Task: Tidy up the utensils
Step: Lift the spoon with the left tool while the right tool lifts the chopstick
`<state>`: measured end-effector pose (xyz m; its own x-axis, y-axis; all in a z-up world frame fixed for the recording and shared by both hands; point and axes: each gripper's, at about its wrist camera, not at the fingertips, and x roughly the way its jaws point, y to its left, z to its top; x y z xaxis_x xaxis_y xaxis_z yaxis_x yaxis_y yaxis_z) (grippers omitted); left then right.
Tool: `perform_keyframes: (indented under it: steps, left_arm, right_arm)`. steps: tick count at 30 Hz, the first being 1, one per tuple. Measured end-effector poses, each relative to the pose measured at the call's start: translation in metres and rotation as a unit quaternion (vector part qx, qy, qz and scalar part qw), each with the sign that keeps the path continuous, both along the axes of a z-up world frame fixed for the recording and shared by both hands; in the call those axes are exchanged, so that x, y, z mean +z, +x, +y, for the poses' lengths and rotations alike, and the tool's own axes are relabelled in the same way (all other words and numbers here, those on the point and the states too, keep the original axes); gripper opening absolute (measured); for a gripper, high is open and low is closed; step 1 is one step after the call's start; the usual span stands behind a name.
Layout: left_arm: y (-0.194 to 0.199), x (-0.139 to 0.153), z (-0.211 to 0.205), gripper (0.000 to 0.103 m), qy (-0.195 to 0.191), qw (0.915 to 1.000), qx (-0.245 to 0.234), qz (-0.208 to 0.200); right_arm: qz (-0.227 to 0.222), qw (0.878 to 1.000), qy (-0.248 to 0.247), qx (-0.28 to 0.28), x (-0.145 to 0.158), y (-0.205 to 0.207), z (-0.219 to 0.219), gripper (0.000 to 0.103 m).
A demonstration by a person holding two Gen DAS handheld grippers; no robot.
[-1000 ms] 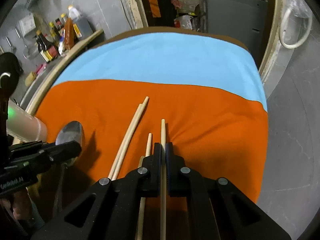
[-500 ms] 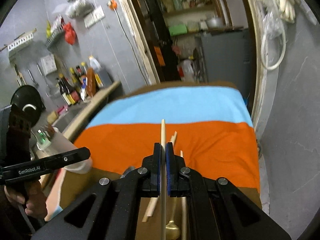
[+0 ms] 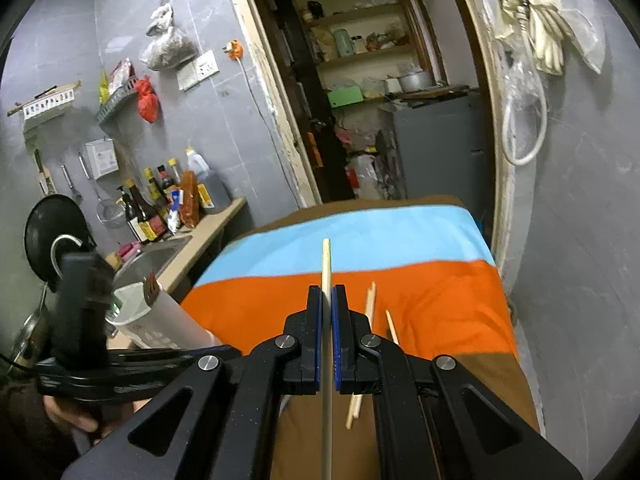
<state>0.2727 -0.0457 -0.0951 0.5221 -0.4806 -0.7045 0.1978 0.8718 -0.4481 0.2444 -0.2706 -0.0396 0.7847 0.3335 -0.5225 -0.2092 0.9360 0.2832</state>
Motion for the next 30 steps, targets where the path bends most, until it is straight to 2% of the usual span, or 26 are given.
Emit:
perform_keyframes:
  steps: [2,5,12,15,17,20,25,30]
  left_arm:
    - [0.008,-0.018,-0.005,0.033,0.005,0.9996,0.002,0.028]
    - [0.017,-0.036,-0.007,0.047,-0.001,0.9988,0.012,0.047]
    - [0.052,-0.06,-0.021,0.046,0.032,0.9985,0.023,0.039]
    - [0.064,-0.068,-0.021,0.04,0.035,0.9983,0.022,0.041]
    - [0.07,-0.069,-0.025,0.026,0.04,0.9982,0.015,0.042]
    - [0.076,-0.072,-0.03,0.016,0.045,0.9979,-0.005,0.046]
    - [0.076,-0.066,-0.037,0.006,0.066,0.9962,-0.028,0.049]
    - [0.064,-0.056,-0.031,0.003,0.062,0.9966,-0.029,0.046]
  right_arm:
    - [0.009,1.0,0.0,-0.01,-0.007,-0.004,-0.008,0.004]
    - [0.02,1.0,0.001,-0.019,-0.017,-0.008,-0.02,0.004]
    - [0.041,0.999,0.004,-0.023,-0.04,0.001,-0.045,0.004]
    - [0.045,0.999,0.0,-0.014,-0.046,0.006,-0.05,0.004]
    - [0.047,0.999,0.0,-0.011,-0.048,0.01,-0.051,0.004]
    - [0.051,0.999,0.003,-0.007,-0.051,0.016,-0.054,0.004]
    - [0.051,0.999,0.01,-0.001,-0.053,0.023,-0.053,0.004]
    - [0.047,0.999,0.023,0.002,-0.05,0.025,-0.05,0.004]
